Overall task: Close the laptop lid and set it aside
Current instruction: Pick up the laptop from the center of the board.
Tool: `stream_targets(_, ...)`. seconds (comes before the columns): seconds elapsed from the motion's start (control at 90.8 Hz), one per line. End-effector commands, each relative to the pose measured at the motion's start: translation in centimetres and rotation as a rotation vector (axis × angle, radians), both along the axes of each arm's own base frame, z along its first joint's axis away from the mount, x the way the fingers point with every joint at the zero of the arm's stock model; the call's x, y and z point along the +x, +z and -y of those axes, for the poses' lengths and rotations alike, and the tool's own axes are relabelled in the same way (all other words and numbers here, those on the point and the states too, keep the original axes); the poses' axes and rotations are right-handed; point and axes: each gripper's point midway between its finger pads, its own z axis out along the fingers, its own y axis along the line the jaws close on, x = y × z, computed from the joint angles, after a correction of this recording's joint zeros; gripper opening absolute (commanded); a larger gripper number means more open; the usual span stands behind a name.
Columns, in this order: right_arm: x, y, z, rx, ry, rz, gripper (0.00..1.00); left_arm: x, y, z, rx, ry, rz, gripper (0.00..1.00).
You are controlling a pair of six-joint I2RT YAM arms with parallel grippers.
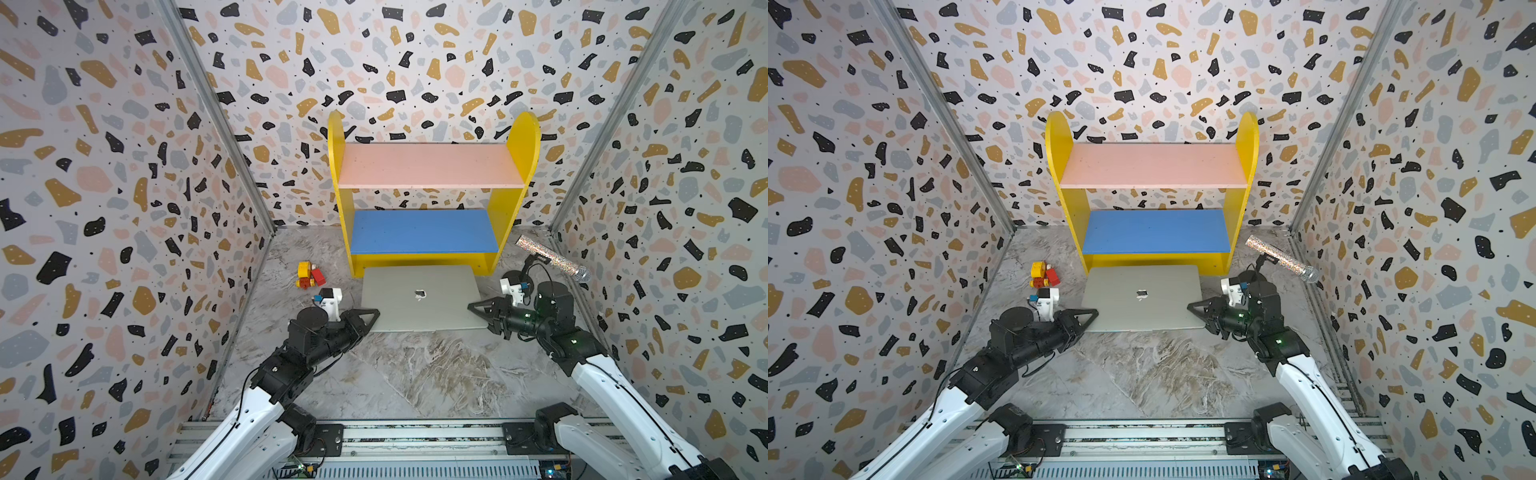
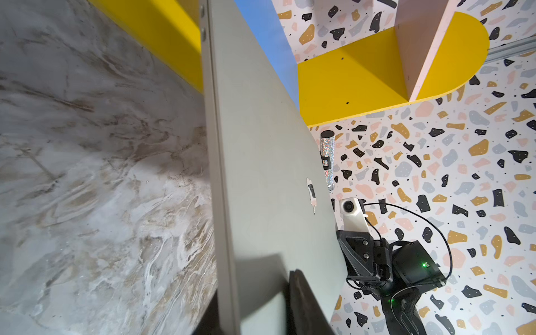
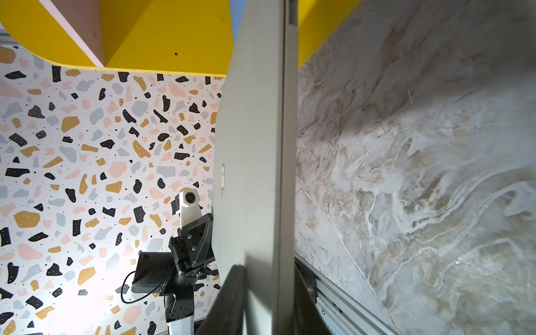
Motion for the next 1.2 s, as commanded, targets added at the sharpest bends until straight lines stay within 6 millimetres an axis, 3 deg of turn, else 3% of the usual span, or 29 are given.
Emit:
stream_targets(0.0, -1.7, 7.0, -1.7, 0.085, 0.144, 0.246, 0.24, -1.7, 4.7, 2.5, -0.03, -0.188, 0.189, 0.18)
stream_targets(1.189, 0.0, 13.6, -2.5, 0.026, 0.207, 0.393, 0.24, 1.1, 12.4, 4.5, -0.015, -0.219, 0.342, 0.19)
